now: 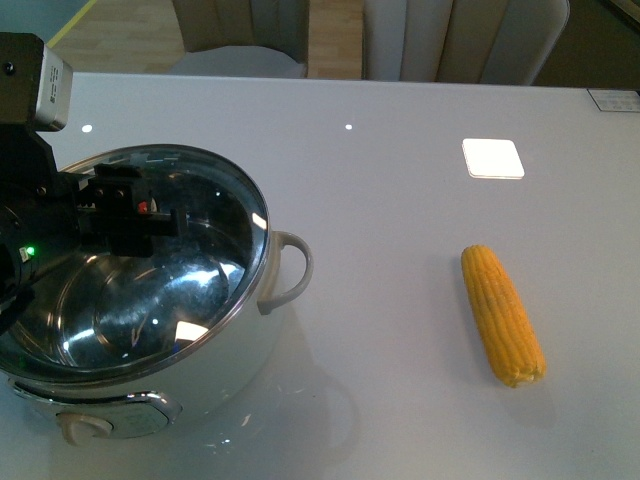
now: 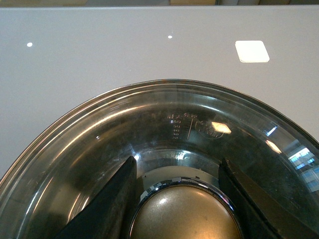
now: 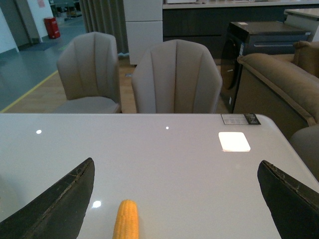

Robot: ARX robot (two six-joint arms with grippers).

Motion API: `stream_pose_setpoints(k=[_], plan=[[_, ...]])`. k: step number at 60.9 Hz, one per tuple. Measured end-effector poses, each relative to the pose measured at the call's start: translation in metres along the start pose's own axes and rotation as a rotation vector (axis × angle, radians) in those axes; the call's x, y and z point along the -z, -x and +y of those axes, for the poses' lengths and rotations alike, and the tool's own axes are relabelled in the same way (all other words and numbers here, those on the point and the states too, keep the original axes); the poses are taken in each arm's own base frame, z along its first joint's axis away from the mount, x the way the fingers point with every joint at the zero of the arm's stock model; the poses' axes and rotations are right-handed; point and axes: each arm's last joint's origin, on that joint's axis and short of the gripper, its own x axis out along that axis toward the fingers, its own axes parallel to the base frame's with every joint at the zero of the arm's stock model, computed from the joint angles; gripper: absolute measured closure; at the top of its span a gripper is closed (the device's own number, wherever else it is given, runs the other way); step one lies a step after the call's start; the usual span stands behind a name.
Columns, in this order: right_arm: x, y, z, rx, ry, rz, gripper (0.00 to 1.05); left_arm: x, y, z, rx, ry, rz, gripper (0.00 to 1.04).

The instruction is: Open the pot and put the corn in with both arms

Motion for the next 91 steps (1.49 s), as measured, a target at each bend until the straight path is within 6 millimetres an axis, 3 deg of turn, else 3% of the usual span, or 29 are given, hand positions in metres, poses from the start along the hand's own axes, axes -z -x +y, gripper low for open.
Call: stream_pose_setpoints(k=[20,31,41,49,59,69,73,91], plan=[[0.0,0.0,0.0,0.0,0.0,0.0,0.09,-0.015,0.009,0.002,-0.019,-0.002,-0.015,0.62],[0.0,0.0,0.0,0.0,0.0,0.0,0.09,-0.046,0.022,0.012,-0.047,0.025,-0.098,0.62],[0.0,0.0,0.0,0.0,0.0,0.0,0.09,-0.073,0.037,0.04,-0.107,0.064,-0.209,0.62],[0.0,0.0,0.0,0.0,0.0,0.0,0.09,-0.076,0.042,0.076,-0.209,0.088,-0.258,0.62],[0.0,0.0,0.0,0.0,0.0,0.0,0.09,-0.06,0.044,0.129,-0.37,0.129,-0.256,0.62],[0.0,0.0,0.0,0.0,0.0,0.0,0.09,-0.027,0.042,0.177,-0.502,0.16,-0.194,0.62],[0.0,0.0,0.0,0.0,0.0,0.0,0.09,-0.004,0.04,0.196,-0.553,0.182,-0.15,0.62],[0.0,0.0,0.0,0.0,0.0,0.0,0.09,0.046,0.013,0.226,-0.597,0.206,-0.077,0.62]])
